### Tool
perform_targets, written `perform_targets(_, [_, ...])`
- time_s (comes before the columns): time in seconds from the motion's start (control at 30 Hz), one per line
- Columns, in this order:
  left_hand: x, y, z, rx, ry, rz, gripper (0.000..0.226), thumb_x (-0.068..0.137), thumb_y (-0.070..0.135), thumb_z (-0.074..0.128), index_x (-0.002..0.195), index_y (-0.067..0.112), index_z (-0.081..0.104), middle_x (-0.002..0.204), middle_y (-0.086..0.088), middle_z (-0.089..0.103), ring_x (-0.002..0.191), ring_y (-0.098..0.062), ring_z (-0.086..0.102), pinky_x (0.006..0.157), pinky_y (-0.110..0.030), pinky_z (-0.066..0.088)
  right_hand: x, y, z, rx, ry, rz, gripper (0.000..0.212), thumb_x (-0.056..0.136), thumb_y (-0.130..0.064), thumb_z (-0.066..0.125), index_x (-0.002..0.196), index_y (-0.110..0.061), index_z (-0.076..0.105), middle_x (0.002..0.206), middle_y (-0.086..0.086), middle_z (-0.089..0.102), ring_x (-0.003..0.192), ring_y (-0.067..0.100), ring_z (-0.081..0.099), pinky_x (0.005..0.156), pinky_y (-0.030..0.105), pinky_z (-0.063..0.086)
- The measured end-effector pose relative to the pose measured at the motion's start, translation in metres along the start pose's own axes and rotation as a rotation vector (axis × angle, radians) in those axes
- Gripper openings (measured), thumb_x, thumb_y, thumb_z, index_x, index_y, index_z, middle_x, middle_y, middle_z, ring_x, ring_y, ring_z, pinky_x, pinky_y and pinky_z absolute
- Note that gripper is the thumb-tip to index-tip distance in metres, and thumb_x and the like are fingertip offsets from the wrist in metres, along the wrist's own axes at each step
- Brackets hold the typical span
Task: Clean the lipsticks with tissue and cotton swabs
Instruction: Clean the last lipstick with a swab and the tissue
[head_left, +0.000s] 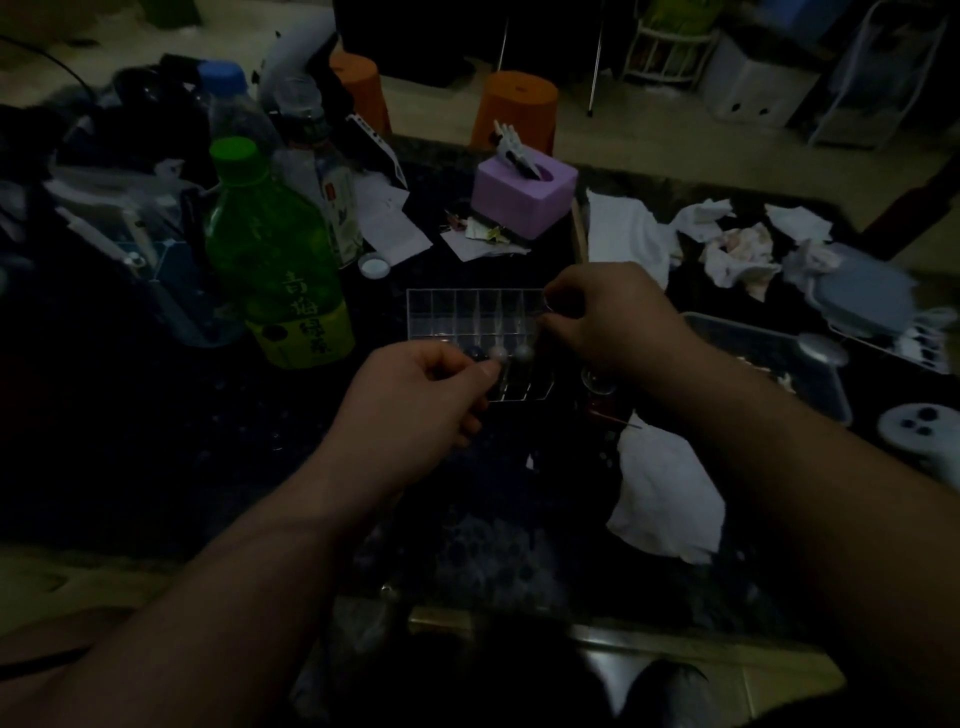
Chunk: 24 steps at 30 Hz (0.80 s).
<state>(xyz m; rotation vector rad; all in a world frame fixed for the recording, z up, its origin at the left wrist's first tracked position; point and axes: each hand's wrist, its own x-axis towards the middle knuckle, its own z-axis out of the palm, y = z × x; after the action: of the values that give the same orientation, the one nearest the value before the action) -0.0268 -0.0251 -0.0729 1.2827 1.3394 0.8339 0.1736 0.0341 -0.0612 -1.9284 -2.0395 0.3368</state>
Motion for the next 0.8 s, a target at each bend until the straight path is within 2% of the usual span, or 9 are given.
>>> perform_targets(0.13, [-0.001, -0.002, 0.002, 0.006, -0.013, 0.005, 0.023, 0.091, 0.030, 0.071, 0.074, 0.015, 0.072, 0.069, -0.004, 0.072, 0.063, -0.018, 0.068, 0.061, -0.032, 0.059, 0.001, -0.001, -0.007, 0.001, 0.038, -0.024, 0.032, 0.090, -0.024, 0.069, 0.120, -0.014, 0.068, 0.116, 0.007, 0.070, 0.106, 0.020, 0.064, 0.094, 0.033, 0.051])
perform_targets(0.27, [-0.002, -0.003, 0.001, 0.020, -0.019, 0.005, 0.026, 0.090, 0.032, 0.071, 0.068, 0.020, 0.071, 0.068, -0.004, 0.072, 0.063, -0.020, 0.069, 0.063, -0.035, 0.060, -0.001, -0.001, -0.007, -0.031, -0.059, -0.056, 0.026, 0.089, -0.022, 0.069, 0.114, -0.016, 0.071, 0.110, 0.004, 0.071, 0.100, 0.017, 0.065, 0.083, 0.024, 0.048])
perform_targets(0.4, [-0.001, -0.002, 0.000, 0.035, -0.034, 0.000, 0.027, 0.090, 0.033, 0.071, 0.066, 0.021, 0.071, 0.069, -0.005, 0.072, 0.065, -0.022, 0.070, 0.066, -0.039, 0.061, -0.001, -0.001, -0.010, -0.031, -0.056, -0.049, 0.026, 0.092, -0.025, 0.067, 0.116, -0.017, 0.072, 0.108, 0.002, 0.071, 0.087, 0.007, 0.057, 0.075, 0.021, 0.041])
perform_targets(0.53, [0.000, -0.002, 0.000, 0.026, -0.038, -0.006, 0.028, 0.090, 0.031, 0.071, 0.065, 0.021, 0.071, 0.069, -0.007, 0.072, 0.064, -0.022, 0.068, 0.064, -0.038, 0.060, 0.001, -0.003, -0.010, -0.047, -0.066, -0.055, 0.028, 0.092, -0.025, 0.067, 0.118, -0.017, 0.071, 0.109, 0.004, 0.070, 0.096, 0.016, 0.063, 0.078, 0.024, 0.045])
perform_targets(0.6, [0.000, -0.002, 0.000, 0.028, -0.035, 0.000, 0.025, 0.091, 0.030, 0.071, 0.067, 0.021, 0.071, 0.069, -0.006, 0.072, 0.064, -0.023, 0.068, 0.062, -0.034, 0.059, 0.000, -0.003, -0.011, -0.012, -0.077, -0.030, 0.039, 0.090, -0.028, 0.069, 0.128, -0.019, 0.064, 0.115, 0.003, 0.069, 0.100, 0.015, 0.063, 0.083, 0.025, 0.047])
perform_targets(0.7, [0.000, -0.001, -0.002, 0.050, -0.004, 0.021, 0.015, 0.090, 0.028, 0.072, 0.077, 0.020, 0.072, 0.072, -0.003, 0.073, 0.066, -0.019, 0.069, 0.063, -0.031, 0.059, -0.017, -0.004, -0.021, 0.071, 0.012, 0.032, 0.054, 0.088, -0.039, 0.070, 0.138, -0.026, 0.054, 0.115, -0.006, 0.068, 0.098, 0.010, 0.063, 0.083, 0.026, 0.049])
perform_targets(0.8, [-0.005, 0.001, -0.007, 0.115, 0.014, 0.055, 0.009, 0.088, 0.032, 0.074, 0.083, 0.025, 0.072, 0.074, 0.000, 0.073, 0.068, -0.017, 0.071, 0.070, -0.039, 0.061, -0.054, -0.007, -0.034, 0.149, 0.083, 0.036, 0.041, 0.086, -0.038, 0.072, 0.125, -0.026, 0.064, 0.100, -0.014, 0.067, 0.085, 0.001, 0.064, 0.076, 0.018, 0.051])
